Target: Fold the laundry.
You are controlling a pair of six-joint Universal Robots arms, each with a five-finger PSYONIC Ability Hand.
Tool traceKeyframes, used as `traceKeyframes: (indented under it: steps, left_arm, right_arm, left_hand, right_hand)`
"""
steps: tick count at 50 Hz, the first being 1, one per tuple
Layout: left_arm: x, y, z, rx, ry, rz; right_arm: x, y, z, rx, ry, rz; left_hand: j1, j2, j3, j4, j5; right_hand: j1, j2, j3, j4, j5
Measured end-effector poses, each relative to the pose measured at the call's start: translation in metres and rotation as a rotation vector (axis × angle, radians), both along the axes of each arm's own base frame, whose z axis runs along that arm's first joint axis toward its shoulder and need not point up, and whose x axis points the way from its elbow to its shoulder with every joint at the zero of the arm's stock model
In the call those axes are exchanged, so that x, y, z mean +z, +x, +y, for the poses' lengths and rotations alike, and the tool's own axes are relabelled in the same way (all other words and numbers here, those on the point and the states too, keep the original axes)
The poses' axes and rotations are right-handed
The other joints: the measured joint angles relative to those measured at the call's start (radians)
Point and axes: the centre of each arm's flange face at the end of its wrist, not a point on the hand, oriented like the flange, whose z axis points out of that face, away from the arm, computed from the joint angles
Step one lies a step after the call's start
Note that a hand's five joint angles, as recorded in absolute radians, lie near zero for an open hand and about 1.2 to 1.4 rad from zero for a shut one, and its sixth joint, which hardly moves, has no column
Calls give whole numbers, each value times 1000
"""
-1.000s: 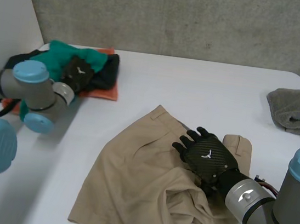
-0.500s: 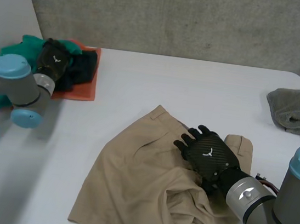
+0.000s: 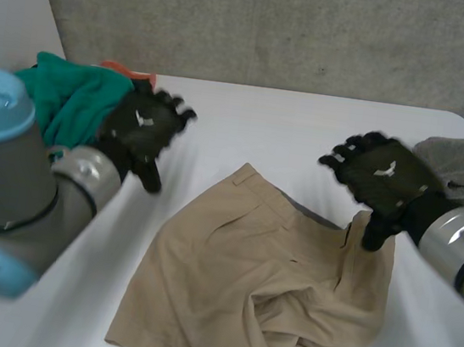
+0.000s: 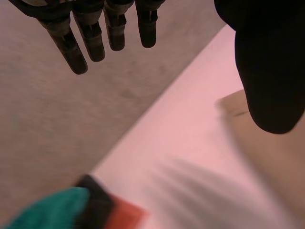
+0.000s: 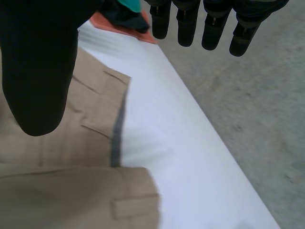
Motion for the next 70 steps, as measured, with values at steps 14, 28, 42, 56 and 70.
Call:
traceKeyframes:
  steps: [14, 28, 42, 56, 70]
  left_arm:
    - [-37, -2, 109, -94, 303, 10]
    - [-74, -10, 133, -63, 313, -92]
    - [-47, 20, 80, 174, 218, -11]
    - [-44, 31, 72, 216, 246, -22]
    - [-62, 29, 70, 223, 307, -61]
  right_arm:
    - [-10, 4, -37, 50, 84, 187]
    - [-78, 2, -54, 112, 119, 495]
    - [-70, -40, -20, 21, 334, 586]
    - [-25, -49, 8, 31, 305, 454]
    - [17, 2, -40, 53, 51, 191]
  left_hand:
    - [0, 1, 0, 0, 0]
    - [0, 0, 0, 0, 0]
    - [0, 0, 0, 0, 0]
    - [0, 0, 0, 0, 0]
    - [4, 2, 2, 2, 0]
  right_hand:
    - [0, 0, 0, 0, 0]
    - [506, 535, 519, 516, 503]
    - [853, 962, 965, 985, 944]
    - [37, 47, 56, 55, 24]
    - [25, 32, 38, 36, 9]
